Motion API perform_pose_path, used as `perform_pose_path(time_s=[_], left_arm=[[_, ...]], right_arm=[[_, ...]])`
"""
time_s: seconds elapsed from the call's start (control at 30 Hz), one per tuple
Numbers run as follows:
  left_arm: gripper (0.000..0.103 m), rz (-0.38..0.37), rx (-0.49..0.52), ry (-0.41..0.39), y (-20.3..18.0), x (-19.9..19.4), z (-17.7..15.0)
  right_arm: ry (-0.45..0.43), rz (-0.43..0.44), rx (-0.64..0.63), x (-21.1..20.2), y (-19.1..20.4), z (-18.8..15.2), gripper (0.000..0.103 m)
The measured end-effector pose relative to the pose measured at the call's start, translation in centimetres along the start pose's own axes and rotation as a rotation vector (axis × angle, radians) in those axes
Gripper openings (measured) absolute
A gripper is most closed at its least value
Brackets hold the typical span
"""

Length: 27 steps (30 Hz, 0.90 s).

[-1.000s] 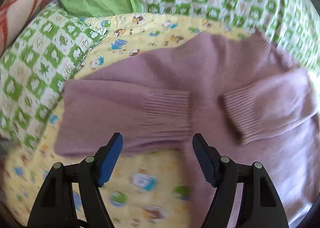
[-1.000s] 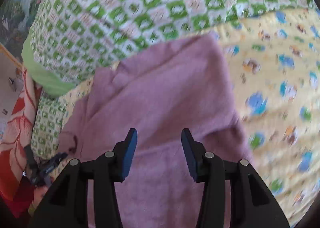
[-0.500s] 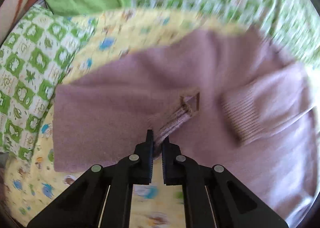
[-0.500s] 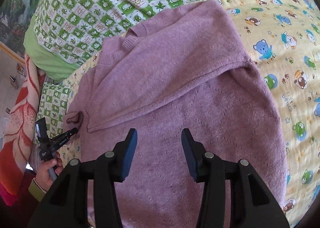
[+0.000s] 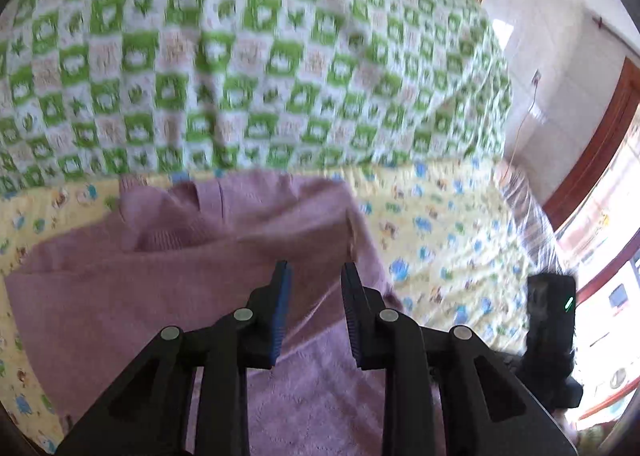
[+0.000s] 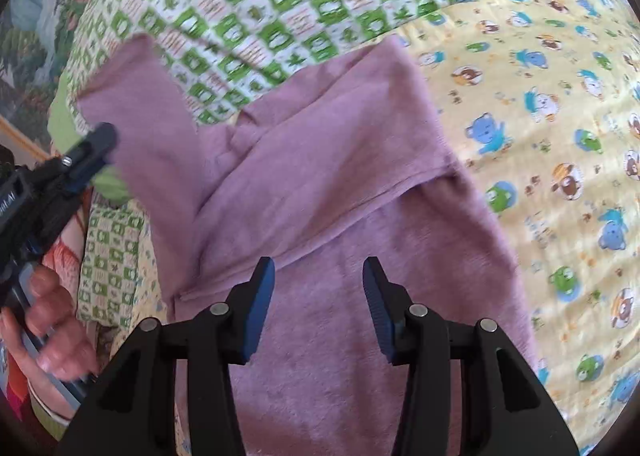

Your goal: Fold small clothes

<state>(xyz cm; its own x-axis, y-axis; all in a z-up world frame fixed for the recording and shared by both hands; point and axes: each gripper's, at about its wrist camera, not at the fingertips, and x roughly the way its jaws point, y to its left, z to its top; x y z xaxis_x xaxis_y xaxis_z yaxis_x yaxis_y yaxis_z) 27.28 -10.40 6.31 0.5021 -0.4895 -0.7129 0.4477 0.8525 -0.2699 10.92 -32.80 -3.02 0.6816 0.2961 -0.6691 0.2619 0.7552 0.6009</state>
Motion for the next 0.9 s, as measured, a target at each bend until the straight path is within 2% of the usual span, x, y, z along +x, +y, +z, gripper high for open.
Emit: perform_pose_path(time_s=[0.1, 0.2, 0.27, 0.3, 0.33, 0.4, 0.5, 0.6, 0.63, 0.7, 0.73, 0.8, 0.9], left_arm=[[0.029, 0.065, -0.003, 0.043, 1.3, 0.5, -3.1], [0.031, 0.16, -0.041, 0.079, 5.4, -0.9, -6.7], [0.037, 0.265, -0.09, 0.102, 9.1, -1.8, -9.3], [0.043, 0.34, -0.117, 0.116, 11.2, -2.4, -10.6], [0.045, 0.397, -0.138, 0.131, 12.8, -2.6, -11.7], [0.045, 0.464, -0.196, 0.165, 16.0, -2.9, -13.2], [0.045, 0.528, -0.242, 0.205, 19.1, -2.3, -14.7], [0.047, 0.572, -0.275, 0.217, 20.6, -1.2, -15.3], [0.047, 0.569, -0.303, 0.208, 21.1, -1.0, -15.4], [0.047, 0.579, -0.342, 0.185, 21.7, -1.0, -15.3], [0.047, 0.592, -0.358, 0.174, 22.0, -1.1, -15.0], [0.047, 0.612, -0.383, 0.155, 22.4, -1.4, -14.3], [0.047, 0.618, -0.441, 0.128, 23.4, -2.1, -13.6]], right_arm=[[-0.009, -0.017, 0.009, -0.2, -1.4, 0.5, 0.047], [-0.002, -0.019, 0.021, 0.4, -2.6, 1.1, 0.047], [0.001, -0.014, 0.023, 1.2, -3.0, 1.6, 0.047], [0.003, -0.011, 0.024, 1.6, -3.0, 1.9, 0.047], [0.005, -0.004, 0.024, 2.2, -2.9, 2.3, 0.047], [0.006, 0.012, 0.015, 3.2, -2.3, 3.0, 0.047], [0.008, 0.022, -0.019, 4.9, -1.2, 4.1, 0.047], [0.082, -0.097, -0.038, 8.1, -0.7, 4.9, 0.047], [0.093, -0.08, -0.015, 8.9, -0.9, 5.0, 0.047], [0.099, -0.017, -0.012, 9.6, -0.3, 5.3, 0.028], [0.101, -0.006, -0.027, 9.6, 0.4, 5.6, 0.007], [0.067, 0.041, -0.07, 8.2, 2.3, 6.5, 0.007], [-0.102, 0.195, -0.148, 1.8, 6.0, 8.3, 0.007]])
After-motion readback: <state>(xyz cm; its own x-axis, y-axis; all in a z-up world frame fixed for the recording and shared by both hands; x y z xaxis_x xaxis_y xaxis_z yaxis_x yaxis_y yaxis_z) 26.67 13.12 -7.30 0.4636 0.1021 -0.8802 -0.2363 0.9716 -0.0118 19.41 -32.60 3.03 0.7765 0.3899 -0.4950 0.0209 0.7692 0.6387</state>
